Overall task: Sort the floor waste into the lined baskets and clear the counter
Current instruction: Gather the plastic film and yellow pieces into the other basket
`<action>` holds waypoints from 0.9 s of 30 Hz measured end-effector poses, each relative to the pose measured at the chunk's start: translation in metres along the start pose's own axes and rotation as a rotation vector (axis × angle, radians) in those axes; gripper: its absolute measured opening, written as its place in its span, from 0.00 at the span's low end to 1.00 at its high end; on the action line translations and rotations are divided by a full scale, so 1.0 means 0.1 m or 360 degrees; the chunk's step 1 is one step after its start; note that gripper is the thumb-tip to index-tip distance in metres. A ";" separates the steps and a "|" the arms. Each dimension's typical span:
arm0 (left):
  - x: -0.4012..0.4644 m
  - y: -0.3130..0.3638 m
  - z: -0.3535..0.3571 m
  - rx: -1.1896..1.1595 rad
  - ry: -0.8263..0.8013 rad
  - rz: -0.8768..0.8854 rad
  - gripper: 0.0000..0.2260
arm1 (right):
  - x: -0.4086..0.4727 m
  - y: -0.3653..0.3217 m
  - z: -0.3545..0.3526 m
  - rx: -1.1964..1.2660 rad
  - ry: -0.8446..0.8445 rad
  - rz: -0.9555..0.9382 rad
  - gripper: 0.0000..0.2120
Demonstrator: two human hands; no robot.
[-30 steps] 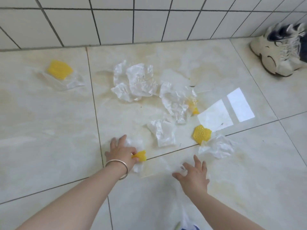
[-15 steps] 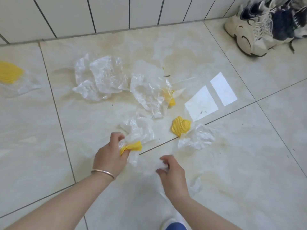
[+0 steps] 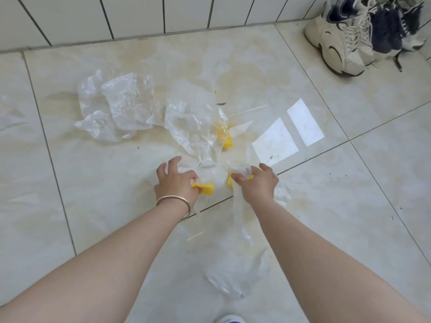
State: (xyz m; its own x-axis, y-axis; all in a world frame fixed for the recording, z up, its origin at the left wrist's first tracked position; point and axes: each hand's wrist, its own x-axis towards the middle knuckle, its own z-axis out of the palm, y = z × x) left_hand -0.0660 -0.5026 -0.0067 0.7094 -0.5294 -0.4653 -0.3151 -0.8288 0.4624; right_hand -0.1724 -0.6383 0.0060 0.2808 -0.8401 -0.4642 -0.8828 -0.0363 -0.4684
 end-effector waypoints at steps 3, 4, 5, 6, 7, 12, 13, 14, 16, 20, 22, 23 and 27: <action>0.02 -0.10 0.09 0.0299 -0.0018 0.0112 0.10 | 0.04 0.02 0.13 -0.0263 -0.0146 -0.0041 0.20; 0.02 -0.15 0.11 0.0348 0.0009 0.0165 0.11 | 0.03 0.05 0.17 -0.0418 -0.0136 -0.0098 0.17; 0.01 -0.19 0.12 0.0388 0.0016 0.0222 0.12 | 0.01 0.08 0.21 -0.0576 -0.0097 -0.0178 0.15; -0.01 -0.22 0.12 0.0417 -0.0004 0.0277 0.12 | 0.00 0.12 0.25 -0.0677 -0.0050 -0.0255 0.13; -0.05 -0.26 0.10 0.0409 -0.0033 0.0317 0.12 | -0.02 0.15 0.28 -0.0699 -0.0018 -0.0309 0.13; -0.42 -0.18 -0.02 -0.0289 -0.0185 0.0377 0.17 | -0.03 0.16 0.25 -0.0458 -0.0088 -0.0460 0.12; -0.53 -0.14 -0.02 -0.0378 -0.0358 0.0456 0.22 | -0.02 0.13 0.21 -0.0363 -0.0087 -0.0458 0.12; -0.65 -0.09 0.01 -0.0336 -0.0551 0.0578 0.27 | -0.01 0.10 0.16 -0.0260 -0.0073 -0.0445 0.12; -0.89 -0.05 0.15 0.0073 -0.0875 0.0887 0.34 | 0.01 0.04 0.05 -0.0105 -0.0039 -0.0435 0.11; -1.17 -0.04 0.60 0.0927 -0.1192 0.1243 0.38 | 0.03 -0.02 -0.16 -0.0070 -0.0002 -0.0485 0.09; -1.23 -0.05 0.73 0.1127 -0.1222 0.1312 0.35 | 0.05 -0.03 -0.23 -0.0022 0.0018 -0.0466 0.09; -1.24 -0.04 0.76 0.1149 -0.1185 0.1336 0.32 | 0.05 -0.03 -0.26 0.0006 0.0024 -0.0449 0.08; -1.22 0.01 0.80 0.1100 -0.0928 0.1372 0.21 | 0.03 -0.03 -0.27 0.0066 0.0030 -0.0416 0.08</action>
State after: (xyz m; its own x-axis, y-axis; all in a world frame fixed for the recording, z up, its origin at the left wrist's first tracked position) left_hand -0.2034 -0.4533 -0.0094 -0.2217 -0.8021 -0.5545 -0.9283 -0.0005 0.3718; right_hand -0.1787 -0.6552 0.0260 0.4899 -0.8151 -0.3091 -0.7648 -0.2316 -0.6012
